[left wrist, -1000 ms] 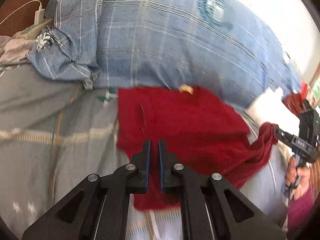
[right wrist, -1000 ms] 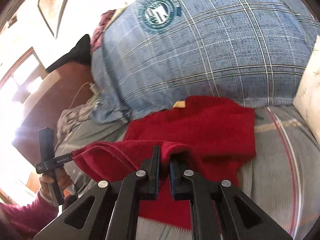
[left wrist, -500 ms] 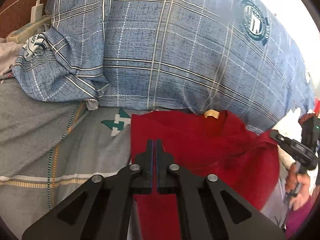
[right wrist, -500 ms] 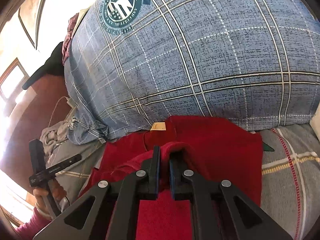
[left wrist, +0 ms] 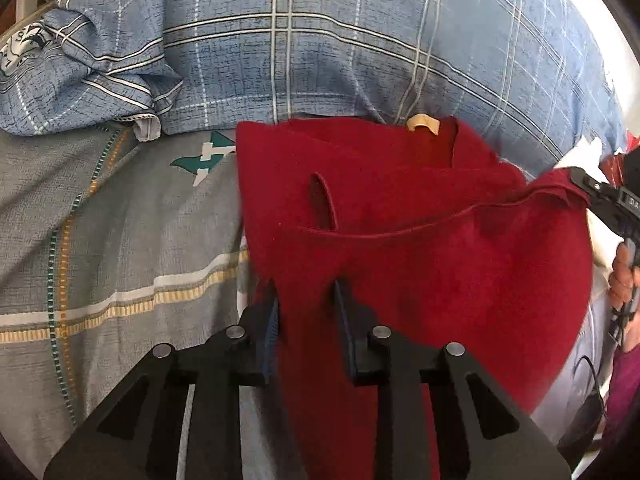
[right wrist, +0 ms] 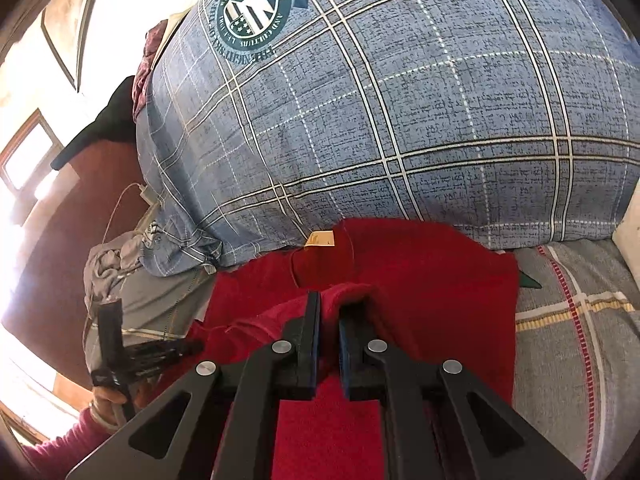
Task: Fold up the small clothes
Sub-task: 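Open both tools and smooth the folded sweater flat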
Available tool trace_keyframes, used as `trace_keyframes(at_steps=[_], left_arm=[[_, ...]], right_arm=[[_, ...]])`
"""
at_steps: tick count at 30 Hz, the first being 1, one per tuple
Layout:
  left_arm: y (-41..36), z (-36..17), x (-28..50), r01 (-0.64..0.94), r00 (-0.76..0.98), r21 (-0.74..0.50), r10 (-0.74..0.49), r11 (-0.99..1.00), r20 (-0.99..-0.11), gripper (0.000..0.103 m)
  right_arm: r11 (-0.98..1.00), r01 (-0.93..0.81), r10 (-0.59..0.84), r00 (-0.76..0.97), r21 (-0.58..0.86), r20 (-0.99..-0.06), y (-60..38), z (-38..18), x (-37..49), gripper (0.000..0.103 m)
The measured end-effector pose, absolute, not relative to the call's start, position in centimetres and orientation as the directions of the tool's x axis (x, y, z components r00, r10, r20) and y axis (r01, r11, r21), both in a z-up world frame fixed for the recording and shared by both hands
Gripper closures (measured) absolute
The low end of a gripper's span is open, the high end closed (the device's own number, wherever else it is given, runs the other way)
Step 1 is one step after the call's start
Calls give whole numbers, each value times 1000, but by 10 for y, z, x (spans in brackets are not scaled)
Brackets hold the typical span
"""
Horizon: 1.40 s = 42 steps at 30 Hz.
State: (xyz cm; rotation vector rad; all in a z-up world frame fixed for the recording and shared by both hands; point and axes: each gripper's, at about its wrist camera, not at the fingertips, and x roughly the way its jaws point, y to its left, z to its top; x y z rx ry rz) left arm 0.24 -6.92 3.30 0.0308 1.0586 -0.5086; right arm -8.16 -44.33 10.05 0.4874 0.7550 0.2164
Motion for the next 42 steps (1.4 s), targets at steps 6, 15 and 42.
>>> trace_keyframes(at_steps=[6,15,42], left_arm=[[-58,70,-2,408,470,-208,-400,889,-787,97],[-83,71,63,325,542,-172,-332,930,-772,97],[-97,26,74,241,539,-73,-196,968,-819,44]], right_arm=[[876,-24,348,723,482,-597,-444,108,-80,96],[872,79,276,736,483,-618,-459,95,-26,96],[935,256,33,624,244,-781,-436,34,43,66]])
